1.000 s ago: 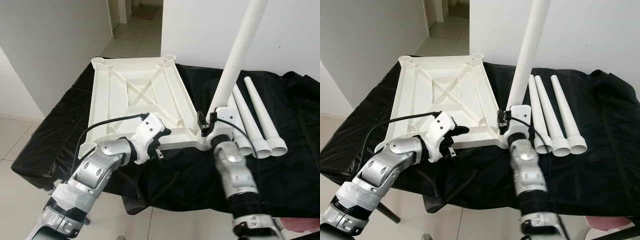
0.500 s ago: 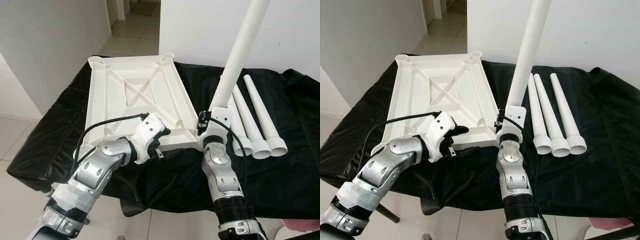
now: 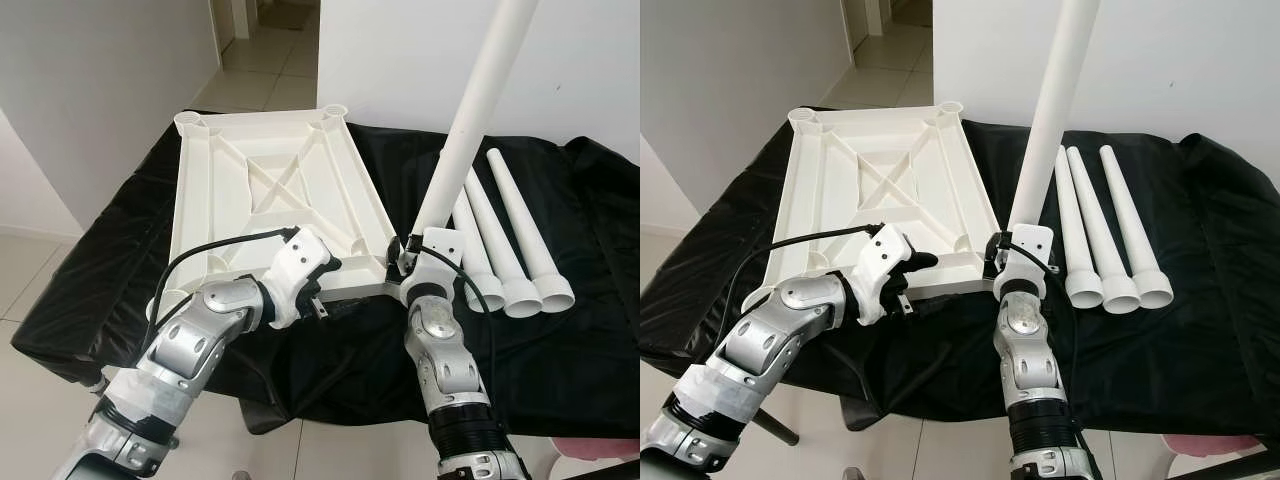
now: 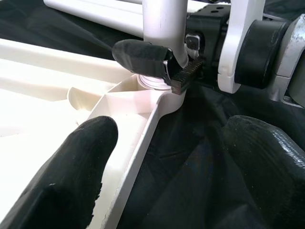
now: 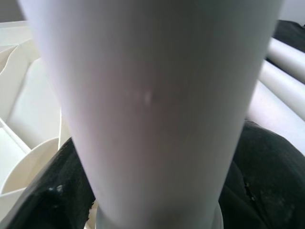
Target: Building children table
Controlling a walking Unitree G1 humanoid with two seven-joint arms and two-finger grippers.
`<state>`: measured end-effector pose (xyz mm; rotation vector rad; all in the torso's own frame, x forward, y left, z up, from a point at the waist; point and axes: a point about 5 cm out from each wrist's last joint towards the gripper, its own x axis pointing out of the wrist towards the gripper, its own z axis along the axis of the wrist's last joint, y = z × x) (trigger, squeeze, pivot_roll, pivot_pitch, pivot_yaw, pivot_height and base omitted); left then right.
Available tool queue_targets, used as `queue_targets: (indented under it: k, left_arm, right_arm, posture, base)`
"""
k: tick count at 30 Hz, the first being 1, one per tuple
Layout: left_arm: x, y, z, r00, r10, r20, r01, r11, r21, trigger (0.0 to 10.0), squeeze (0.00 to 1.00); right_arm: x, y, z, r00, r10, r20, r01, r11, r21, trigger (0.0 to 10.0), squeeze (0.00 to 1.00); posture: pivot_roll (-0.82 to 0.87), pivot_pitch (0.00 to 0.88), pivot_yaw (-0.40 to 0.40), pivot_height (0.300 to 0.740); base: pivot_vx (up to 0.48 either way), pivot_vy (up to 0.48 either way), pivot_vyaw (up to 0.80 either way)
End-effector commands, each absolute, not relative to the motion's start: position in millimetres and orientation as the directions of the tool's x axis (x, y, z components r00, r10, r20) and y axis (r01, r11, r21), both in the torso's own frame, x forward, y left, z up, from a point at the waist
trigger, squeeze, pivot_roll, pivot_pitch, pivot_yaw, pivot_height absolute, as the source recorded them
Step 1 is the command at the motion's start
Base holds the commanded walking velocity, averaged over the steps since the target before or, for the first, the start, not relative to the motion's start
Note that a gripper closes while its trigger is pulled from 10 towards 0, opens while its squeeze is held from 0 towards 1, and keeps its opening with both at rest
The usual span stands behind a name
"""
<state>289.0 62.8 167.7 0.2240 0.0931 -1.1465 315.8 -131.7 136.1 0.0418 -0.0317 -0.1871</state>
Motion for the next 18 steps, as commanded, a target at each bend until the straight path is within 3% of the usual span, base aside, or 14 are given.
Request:
queue_targets:
  k: [1, 5, 6, 7, 13, 18]
  left_arm:
    - [286, 64, 166, 0.392, -0.898, -0.197, 0.919, 0.373, 0.129, 10.0, 0.00]
    - [288, 65, 166, 0.397, -0.896, -0.198, 0.917, 0.377, 0.132, 10.0, 0.00]
    - [288, 65, 166, 0.397, -0.896, -0.198, 0.917, 0.377, 0.133, 10.0, 0.00]
    - [288, 65, 166, 0.396, -0.896, -0.199, 0.917, 0.376, 0.132, 10.0, 0.00]
    - [289, 64, 167, 0.393, -0.898, -0.199, 0.919, 0.372, 0.135, 10.0, 0.00]
    - [290, 64, 168, 0.393, -0.898, -0.197, 0.918, 0.371, 0.141, 10.0, 0.00]
  right_arm:
    - [313, -132, 136, 0.985, -0.167, 0.042, 0.165, 0.985, 0.047, 10.0, 1.00]
    - [310, -137, 140, 0.990, -0.114, 0.085, 0.107, 0.990, 0.089, 10.0, 1.00]
    - [309, -137, 143, 0.993, -0.045, 0.110, 0.034, 0.995, 0.095, 10.0, 0.71]
    - [309, -136, 146, 0.991, 0.026, 0.130, -0.037, 0.996, 0.087, 10.0, 0.00]
    - [310, -139, 150, 0.981, 0.118, 0.154, -0.127, 0.991, 0.047, 10.0, 0.00]
    - [319, -150, 159, 0.948, 0.273, 0.162, -0.270, 0.962, -0.039, 10.0, 0.00]
  posture:
    - [-0.03, 0.015, -0.009, 0.740]
    - [-0.03, 0.010, -0.008, 0.740]
    - [-0.03, 0.009, -0.006, 0.740]
    - [-0.04, 0.009, -0.004, 0.740]
    - [-0.04, 0.005, -0.001, 0.740]
    - [-0.04, 0.000, 0.001, 0.740]
  base:
    - [0.000, 0.000, 0.00]
    - [0.000, 0.000, 0.00]
    - [0.000, 0.000, 0.00]
    - [0.000, 0.000, 0.00]
    - [0.000, 0.000, 0.00]
    - [0.000, 0.000, 0.00]
